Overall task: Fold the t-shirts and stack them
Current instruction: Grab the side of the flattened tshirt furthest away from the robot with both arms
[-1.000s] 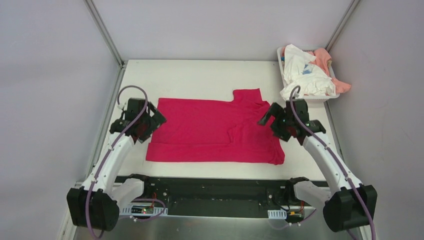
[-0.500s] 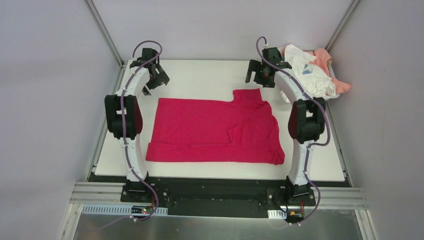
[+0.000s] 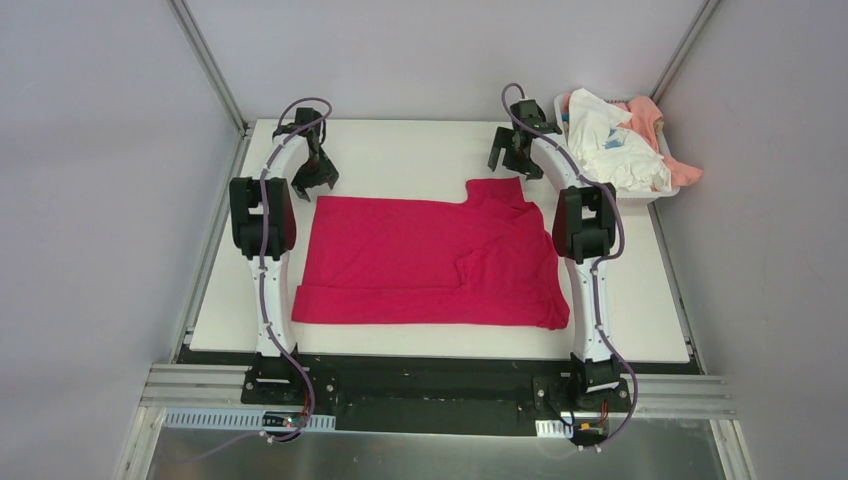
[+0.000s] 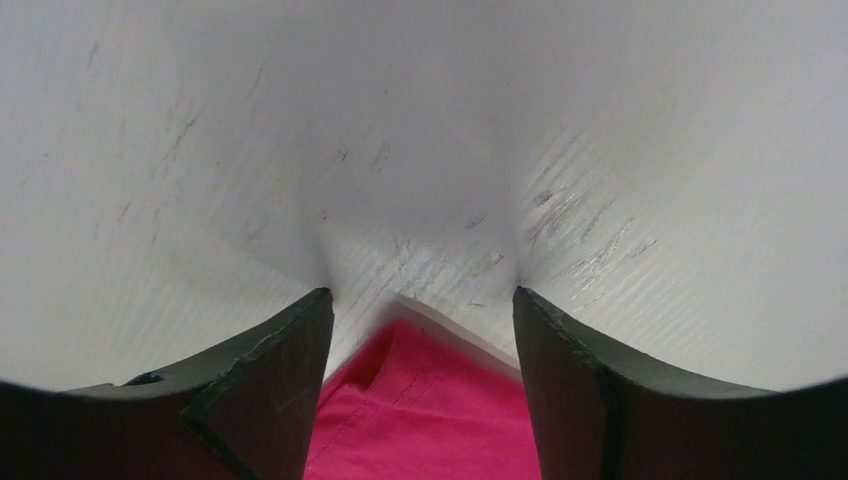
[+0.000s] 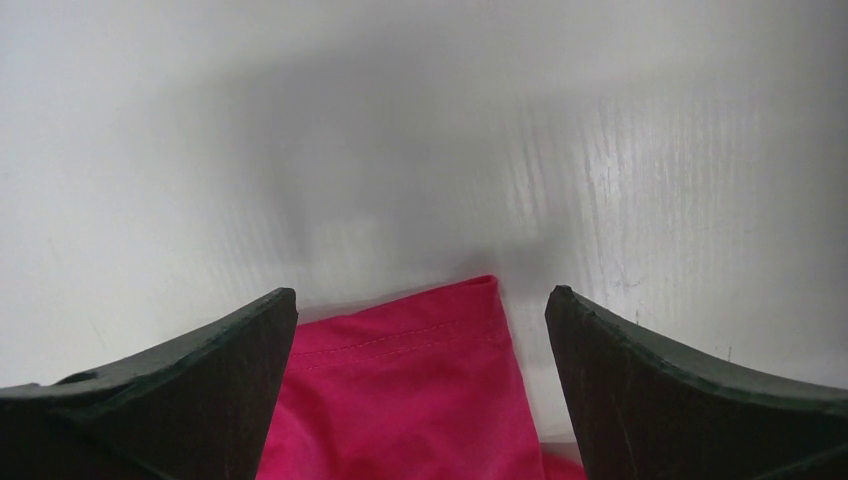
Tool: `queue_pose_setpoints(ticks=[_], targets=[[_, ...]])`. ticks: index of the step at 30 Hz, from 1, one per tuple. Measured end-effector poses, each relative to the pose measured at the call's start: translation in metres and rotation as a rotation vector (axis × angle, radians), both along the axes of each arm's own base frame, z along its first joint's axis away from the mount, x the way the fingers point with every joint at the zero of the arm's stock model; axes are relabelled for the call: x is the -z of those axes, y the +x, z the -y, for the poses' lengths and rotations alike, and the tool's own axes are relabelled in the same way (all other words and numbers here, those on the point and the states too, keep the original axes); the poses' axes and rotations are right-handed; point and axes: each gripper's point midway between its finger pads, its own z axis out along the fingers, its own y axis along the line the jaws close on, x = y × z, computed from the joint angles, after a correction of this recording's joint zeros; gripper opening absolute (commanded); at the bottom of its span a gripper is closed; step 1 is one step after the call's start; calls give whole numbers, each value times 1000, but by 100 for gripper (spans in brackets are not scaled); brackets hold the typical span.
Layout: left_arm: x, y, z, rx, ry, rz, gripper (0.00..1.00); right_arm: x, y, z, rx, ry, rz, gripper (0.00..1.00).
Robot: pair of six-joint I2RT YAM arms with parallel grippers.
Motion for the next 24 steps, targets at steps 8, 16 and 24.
queue_pose_setpoints(ticks=[8,16,24], targets=[[8,-10,3,1,-15,-27,44,16,-10,1,15,1,-59,92],[8,-26,7,-4,-55,-43,0,17,-22,-3,22,41,-77,76],[7,-40,9,0,-65,-57,0,18,-30,-12,11,47,-91,46]])
